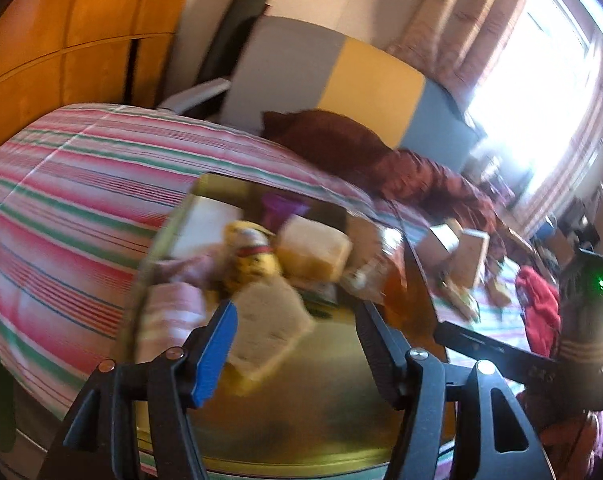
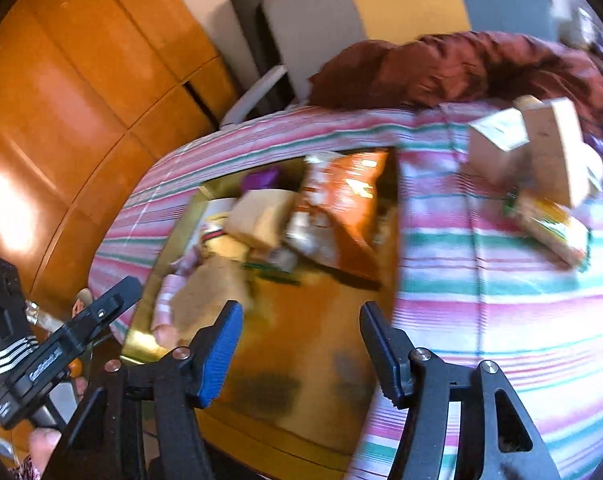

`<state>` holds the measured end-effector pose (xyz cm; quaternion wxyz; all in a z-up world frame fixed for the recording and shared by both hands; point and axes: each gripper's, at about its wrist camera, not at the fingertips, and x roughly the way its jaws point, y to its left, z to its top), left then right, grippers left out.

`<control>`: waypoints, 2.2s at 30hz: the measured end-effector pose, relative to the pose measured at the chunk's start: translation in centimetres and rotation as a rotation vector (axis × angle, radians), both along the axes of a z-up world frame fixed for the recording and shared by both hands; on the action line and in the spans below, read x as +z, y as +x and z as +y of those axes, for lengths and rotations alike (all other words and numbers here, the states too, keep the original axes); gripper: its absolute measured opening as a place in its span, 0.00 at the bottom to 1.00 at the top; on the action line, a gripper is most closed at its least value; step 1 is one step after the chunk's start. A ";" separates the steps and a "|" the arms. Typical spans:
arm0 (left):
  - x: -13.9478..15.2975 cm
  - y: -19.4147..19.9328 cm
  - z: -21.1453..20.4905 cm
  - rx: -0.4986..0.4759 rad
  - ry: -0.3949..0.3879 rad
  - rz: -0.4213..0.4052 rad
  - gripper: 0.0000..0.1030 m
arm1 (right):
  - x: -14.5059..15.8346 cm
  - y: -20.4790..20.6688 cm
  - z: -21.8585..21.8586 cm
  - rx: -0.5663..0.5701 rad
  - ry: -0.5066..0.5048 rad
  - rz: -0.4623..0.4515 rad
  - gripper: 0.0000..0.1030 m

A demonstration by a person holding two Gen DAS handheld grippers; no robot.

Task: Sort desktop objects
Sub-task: 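Move both open tools back toward the remaining items, then grasp the square brown sponge with the right tool while the left tool grasps the Weidan cracker packet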

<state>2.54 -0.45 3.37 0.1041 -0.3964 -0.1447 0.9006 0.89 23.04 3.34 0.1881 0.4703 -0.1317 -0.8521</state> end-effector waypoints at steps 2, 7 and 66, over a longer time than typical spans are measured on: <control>0.0 0.0 1.7 -0.042 -0.005 -0.008 0.64 | -0.3 0.4 1.8 -0.028 -0.007 -0.007 0.60; -0.3 -0.1 6.7 -0.157 -0.028 -0.048 0.65 | -1.0 1.0 6.6 -0.102 0.014 -0.020 0.61; -5.5 -10.3 29.2 -0.255 -0.087 -0.267 0.68 | -3.0 -6.7 27.6 -0.219 0.317 0.056 0.64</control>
